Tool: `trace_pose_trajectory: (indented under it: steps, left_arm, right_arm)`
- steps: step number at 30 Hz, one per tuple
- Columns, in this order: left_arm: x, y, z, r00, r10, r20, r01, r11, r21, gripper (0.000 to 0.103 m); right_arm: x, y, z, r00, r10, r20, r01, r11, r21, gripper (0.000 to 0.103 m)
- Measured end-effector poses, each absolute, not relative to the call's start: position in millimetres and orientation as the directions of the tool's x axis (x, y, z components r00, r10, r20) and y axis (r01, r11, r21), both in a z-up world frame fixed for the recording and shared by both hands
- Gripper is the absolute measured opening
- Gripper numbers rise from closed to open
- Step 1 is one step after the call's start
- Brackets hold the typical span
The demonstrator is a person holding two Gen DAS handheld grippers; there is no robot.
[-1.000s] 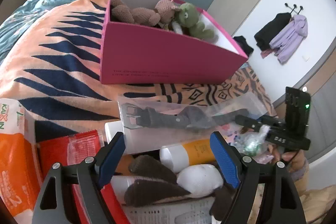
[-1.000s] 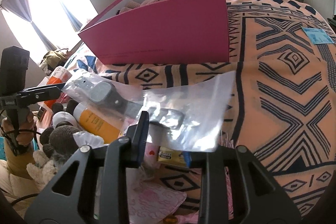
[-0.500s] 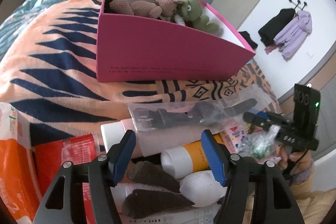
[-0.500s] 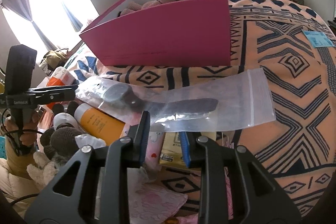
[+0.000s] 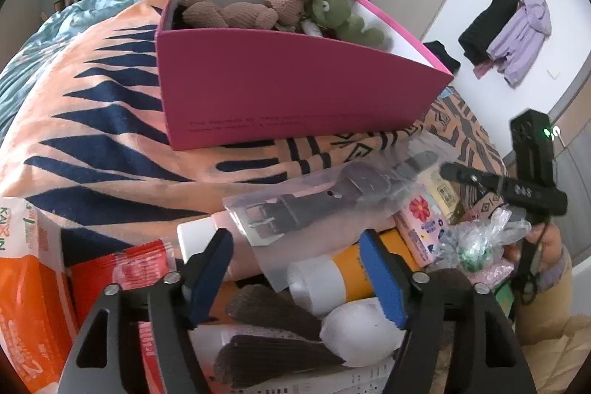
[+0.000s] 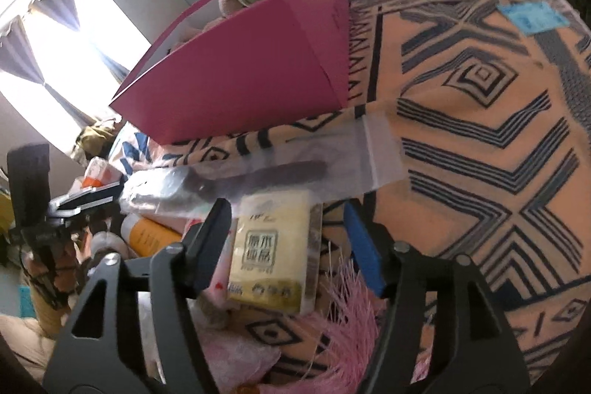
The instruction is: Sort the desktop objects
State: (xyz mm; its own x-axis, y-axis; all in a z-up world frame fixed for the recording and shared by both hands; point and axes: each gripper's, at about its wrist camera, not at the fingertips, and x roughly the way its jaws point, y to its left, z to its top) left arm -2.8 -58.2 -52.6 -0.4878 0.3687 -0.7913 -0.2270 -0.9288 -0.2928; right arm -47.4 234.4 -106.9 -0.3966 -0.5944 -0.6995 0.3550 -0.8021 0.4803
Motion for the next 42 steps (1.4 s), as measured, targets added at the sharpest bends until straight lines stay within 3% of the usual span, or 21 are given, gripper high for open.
trace_pose_trajectory:
  steps: [6,8,9,13,19,28,33,37,42]
  left_arm:
    - [-4,-52,-52,-0.479,0.356,-0.802,-0.247,-0.932,-0.266,0.083]
    - [-4,-52,-52,-0.479,0.355,-0.803,-0.246,-0.932,-0.265,0.083]
    - [-5,-52,-52,-0.478,0.356,-0.803,-0.244,-0.932,-0.267,0.083]
    - [-6,-51,-52,-0.474,0.362,-0.802,-0.237,-0.93,-0.279,0.083]
    - [-8,-46,-51,-0.464,0.384,-0.799,-0.236,-0.922,-0.306,0.083]
    - [-12,-64,-54,-0.471,0.469,-0.747,-0.177,-0.88,-0.441,0.076]
    - [-14,-49,-52,-0.487,0.387,-0.783,-0.195,-0.922,-0.334,0.08]
    - [-16,-34,-53,-0.47,0.363,-0.805,-0.232,-0.93,-0.284,0.094]
    - [-17,-44,-51,-0.465,0.425,-0.777,-0.199,-0.905,-0.376,0.091]
  right_arm:
    - [-71,238,-115,-0.384,-0.65,-0.656,0.321,-0.76,0.565,0.065]
    - [-74,233,-113,-0.396,-0.627,-0.671,0.335,-0.779,0.53,0.049]
    - [-74,229,-111,-0.394,-0.62,-0.679,0.35,-0.784,0.512,0.033]
    - [-65,223,-98,-0.449,-0.593,-0.669,0.398,-0.803,0.444,0.02]
    - [-35,218,-84,-0.476,-0.58,-0.661,0.47,-0.803,0.366,0.019]
    - [-19,225,-94,-0.476,-0.58,-0.661,0.464,-0.804,0.371,0.018]
    - [-18,221,-96,-0.483,-0.563,-0.671,0.471,-0.813,0.342,0.018]
    - [-16,220,-96,-0.487,-0.556,-0.673,0.473,-0.816,0.332,0.018]
    - [-13,219,-98,-0.496,-0.548,-0.674,0.468,-0.822,0.324,0.018]
